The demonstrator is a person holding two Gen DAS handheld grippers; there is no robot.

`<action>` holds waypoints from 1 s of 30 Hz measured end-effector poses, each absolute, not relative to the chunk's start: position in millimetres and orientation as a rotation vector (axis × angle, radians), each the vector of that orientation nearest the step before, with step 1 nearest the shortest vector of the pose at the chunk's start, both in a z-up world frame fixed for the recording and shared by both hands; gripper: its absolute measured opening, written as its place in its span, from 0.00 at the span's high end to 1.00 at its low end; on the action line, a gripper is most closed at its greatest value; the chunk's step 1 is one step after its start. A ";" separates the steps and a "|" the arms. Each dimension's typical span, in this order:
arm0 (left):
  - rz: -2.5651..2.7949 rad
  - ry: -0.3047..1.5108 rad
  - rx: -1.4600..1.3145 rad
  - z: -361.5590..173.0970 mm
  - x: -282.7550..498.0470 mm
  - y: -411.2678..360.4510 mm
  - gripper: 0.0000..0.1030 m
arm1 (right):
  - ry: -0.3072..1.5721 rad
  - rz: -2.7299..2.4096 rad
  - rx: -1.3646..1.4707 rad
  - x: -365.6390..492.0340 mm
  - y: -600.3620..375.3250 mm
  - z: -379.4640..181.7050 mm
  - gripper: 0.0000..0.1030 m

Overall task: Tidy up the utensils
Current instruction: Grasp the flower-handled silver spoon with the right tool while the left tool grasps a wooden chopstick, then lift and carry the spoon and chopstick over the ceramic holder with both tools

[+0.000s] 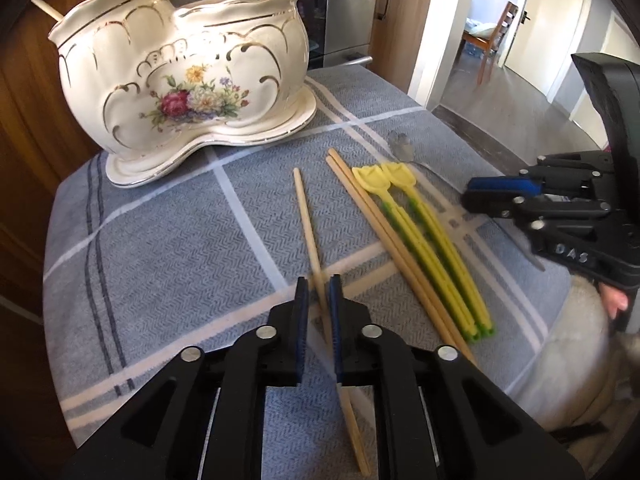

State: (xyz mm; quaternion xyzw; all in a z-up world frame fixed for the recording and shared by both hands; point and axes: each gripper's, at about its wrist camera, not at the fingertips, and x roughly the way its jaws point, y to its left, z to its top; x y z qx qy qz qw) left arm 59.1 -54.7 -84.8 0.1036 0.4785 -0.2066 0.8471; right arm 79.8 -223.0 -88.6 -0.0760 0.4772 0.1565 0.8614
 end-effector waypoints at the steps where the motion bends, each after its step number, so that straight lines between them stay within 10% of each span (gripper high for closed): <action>1: -0.432 1.007 0.228 -84.8 59.6 -57.3 0.85 | 1.002 0.327 -0.160 82.3 -221.3 -89.1 0.85; 30: -0.399 0.823 0.262 -69.8 43.6 -55.1 0.94 | 0.681 0.388 -0.002 48.8 -239.4 -50.2 0.97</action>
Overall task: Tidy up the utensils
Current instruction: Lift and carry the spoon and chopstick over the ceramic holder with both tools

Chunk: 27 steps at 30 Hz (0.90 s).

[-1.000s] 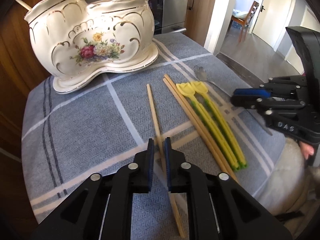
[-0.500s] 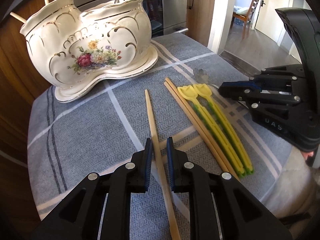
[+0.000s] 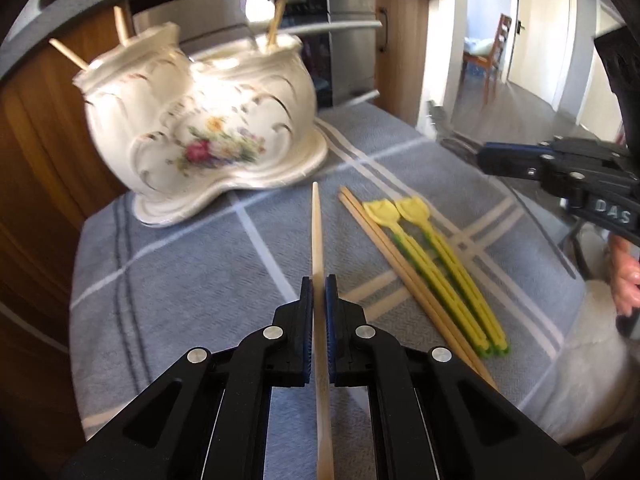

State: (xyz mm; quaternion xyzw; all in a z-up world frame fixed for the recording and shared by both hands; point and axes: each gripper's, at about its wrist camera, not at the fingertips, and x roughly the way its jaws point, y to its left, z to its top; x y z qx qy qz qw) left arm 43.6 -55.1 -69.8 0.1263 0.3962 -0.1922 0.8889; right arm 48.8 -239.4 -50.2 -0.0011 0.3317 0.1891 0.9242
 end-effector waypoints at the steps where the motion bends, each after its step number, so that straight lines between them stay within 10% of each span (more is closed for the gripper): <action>1: -0.406 0.803 0.250 -65.1 41.1 -51.6 0.94 | 0.656 0.396 0.010 44.5 -241.4 -45.7 0.97; 27: -0.349 0.246 -0.060 86.2 135.1 26.7 0.94 | 0.293 0.508 0.254 139.5 -194.8 74.3 0.97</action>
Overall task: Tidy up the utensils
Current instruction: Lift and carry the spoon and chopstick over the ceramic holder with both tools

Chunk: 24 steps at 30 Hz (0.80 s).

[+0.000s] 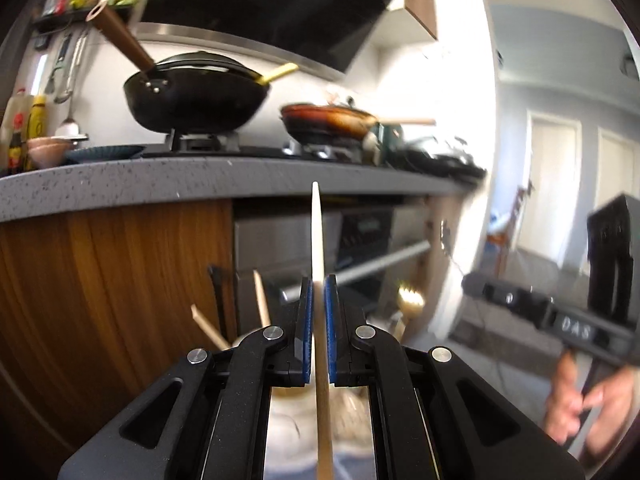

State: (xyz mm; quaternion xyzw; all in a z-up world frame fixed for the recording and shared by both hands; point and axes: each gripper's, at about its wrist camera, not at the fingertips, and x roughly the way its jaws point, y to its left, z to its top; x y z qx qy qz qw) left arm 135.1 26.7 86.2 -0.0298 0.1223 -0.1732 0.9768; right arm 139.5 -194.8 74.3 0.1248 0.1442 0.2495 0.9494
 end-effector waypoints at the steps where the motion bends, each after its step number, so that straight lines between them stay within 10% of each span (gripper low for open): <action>1: -0.341 0.237 -0.077 87.2 144.2 28.2 0.94 | 0.294 0.509 0.267 149.6 -190.1 74.9 0.97; 24: -0.238 0.074 -0.066 64.0 186.9 8.3 0.94 | 0.160 0.384 0.203 202.0 -147.5 41.5 0.97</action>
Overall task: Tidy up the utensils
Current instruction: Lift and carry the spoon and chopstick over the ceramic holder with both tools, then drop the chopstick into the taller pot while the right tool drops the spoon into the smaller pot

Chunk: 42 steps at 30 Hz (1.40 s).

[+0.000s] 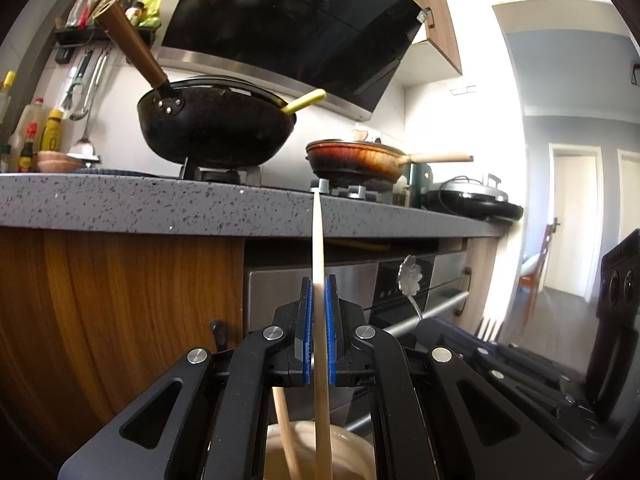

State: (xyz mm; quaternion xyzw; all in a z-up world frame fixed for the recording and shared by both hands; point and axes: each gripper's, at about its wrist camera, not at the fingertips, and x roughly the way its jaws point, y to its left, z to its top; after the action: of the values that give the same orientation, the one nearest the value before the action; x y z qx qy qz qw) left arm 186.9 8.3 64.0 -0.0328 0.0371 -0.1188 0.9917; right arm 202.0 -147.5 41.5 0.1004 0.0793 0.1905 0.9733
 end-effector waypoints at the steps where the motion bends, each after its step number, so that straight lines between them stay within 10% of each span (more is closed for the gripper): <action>1: -0.231 0.078 -0.061 61.1 187.5 8.1 0.94 | 0.158 0.379 0.203 202.0 -147.0 38.5 0.97; 42: -0.178 0.326 -0.058 26.8 109.5 48.8 0.86 | 0.372 0.331 0.233 147.7 -181.2 -1.0 0.99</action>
State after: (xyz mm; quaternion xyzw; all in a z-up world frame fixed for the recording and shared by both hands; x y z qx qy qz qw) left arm 109.5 48.8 26.8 -0.0288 0.1619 -0.0887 0.9824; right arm 147.7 -181.2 -1.0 0.1150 0.1839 0.1634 0.9624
